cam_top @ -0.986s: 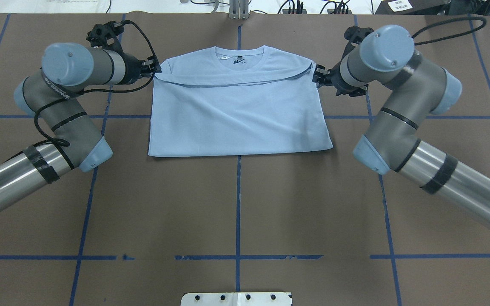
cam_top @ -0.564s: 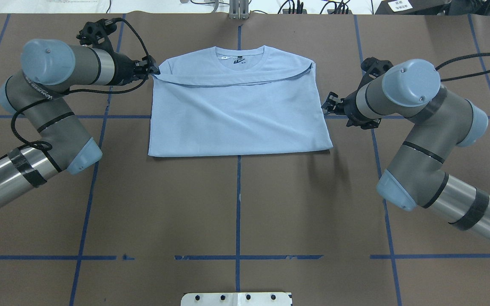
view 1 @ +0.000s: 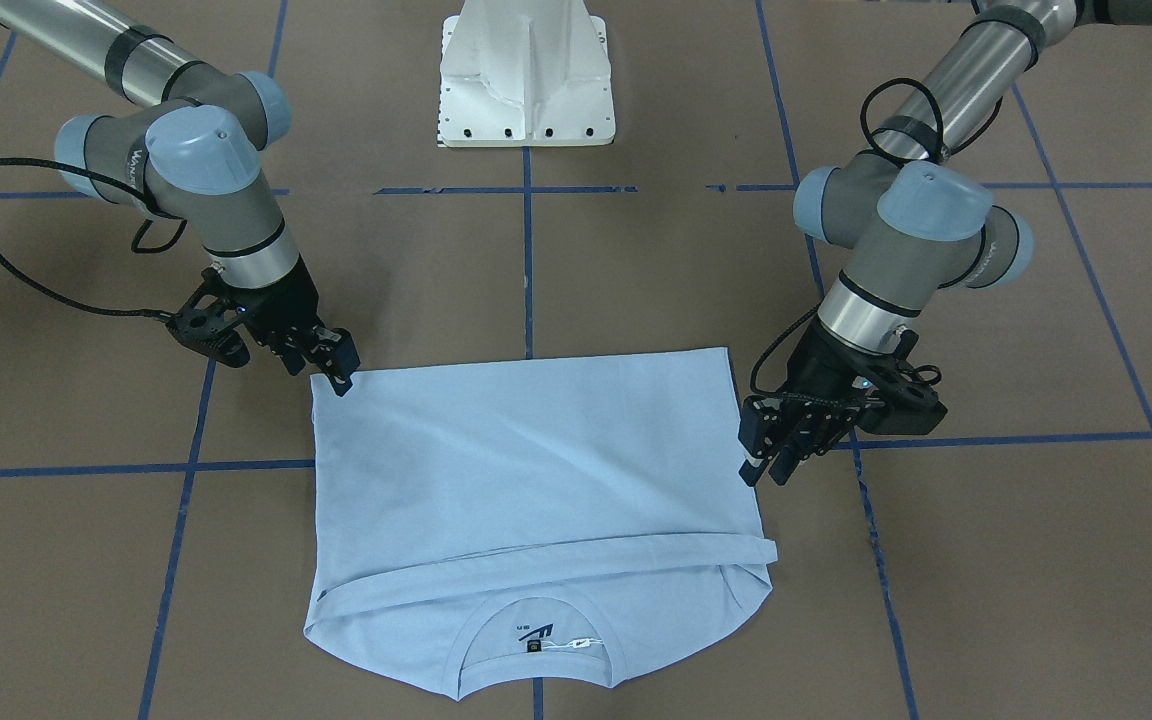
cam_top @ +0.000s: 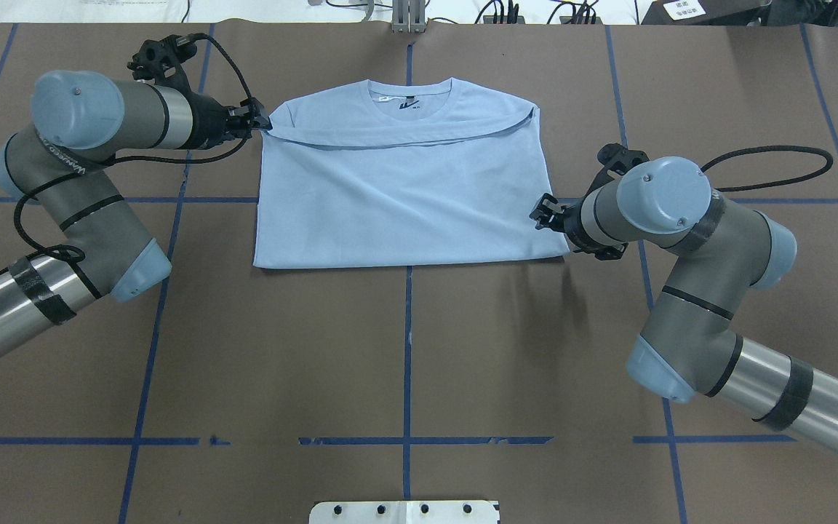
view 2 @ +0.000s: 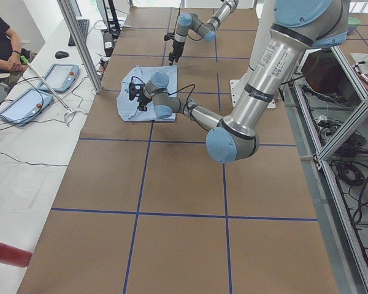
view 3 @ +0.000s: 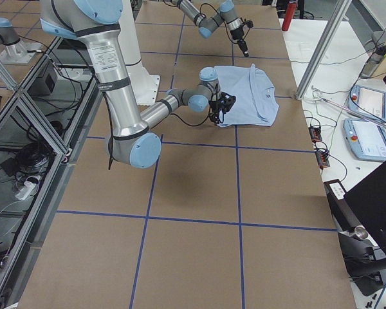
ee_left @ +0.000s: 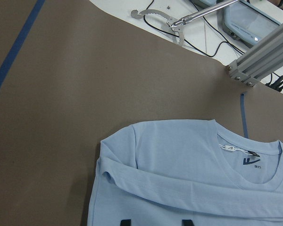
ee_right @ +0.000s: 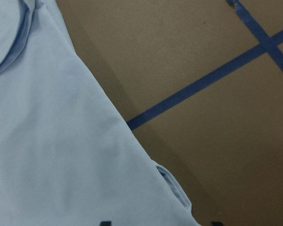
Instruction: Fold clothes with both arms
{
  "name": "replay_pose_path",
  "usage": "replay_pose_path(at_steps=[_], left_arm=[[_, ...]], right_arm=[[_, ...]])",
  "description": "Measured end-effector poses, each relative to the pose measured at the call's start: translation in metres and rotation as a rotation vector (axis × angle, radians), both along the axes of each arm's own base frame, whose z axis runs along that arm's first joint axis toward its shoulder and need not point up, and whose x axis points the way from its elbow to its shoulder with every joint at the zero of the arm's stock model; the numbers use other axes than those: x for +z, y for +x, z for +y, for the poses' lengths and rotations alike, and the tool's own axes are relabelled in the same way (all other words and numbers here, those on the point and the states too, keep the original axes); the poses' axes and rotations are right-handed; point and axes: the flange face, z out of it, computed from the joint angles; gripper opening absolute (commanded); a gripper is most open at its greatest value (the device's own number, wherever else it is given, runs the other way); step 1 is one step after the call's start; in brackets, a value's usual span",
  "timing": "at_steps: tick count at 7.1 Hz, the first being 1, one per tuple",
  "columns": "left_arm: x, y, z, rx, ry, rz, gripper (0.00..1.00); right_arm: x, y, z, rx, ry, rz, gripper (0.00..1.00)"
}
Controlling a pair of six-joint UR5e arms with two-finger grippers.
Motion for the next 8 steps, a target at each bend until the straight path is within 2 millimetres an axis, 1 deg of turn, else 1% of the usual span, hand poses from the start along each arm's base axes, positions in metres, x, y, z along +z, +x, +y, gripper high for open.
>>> replay_pose_path(at_steps=[1, 2, 3, 4, 6, 8], left_arm=[[0.000, 0.000, 0.000, -0.001, 0.000, 0.000, 0.47], [0.000, 0.000, 0.000, -0.001, -0.001, 0.000, 0.48], [0.000, 0.000, 0.000, -0.002, -0.001, 0.001, 0.49], [0.000, 0.000, 0.000, -0.002, -0.001, 0.001, 0.50], [-0.001, 0.000, 0.000, -0.004, -0.004, 0.004, 0.50], [-0.004, 0.000, 0.001, -0.006, -0.002, 0.010, 0.51]], right_arm=[[0.005, -0.007, 0.002, 0.004, 0.003, 0.015, 0.69], [0.010, -0.012, 0.003, 0.006, 0.004, 0.029, 0.55], [0.013, -0.015, 0.005, 0.004, 0.004, 0.036, 0.07], [0.013, -0.017, 0.006, 0.003, 0.004, 0.037, 0.00], [0.012, -0.015, 0.007, 0.001, 0.007, 0.033, 0.00], [0.008, -0.001, 0.016, 0.001, 0.016, 0.017, 0.00]])
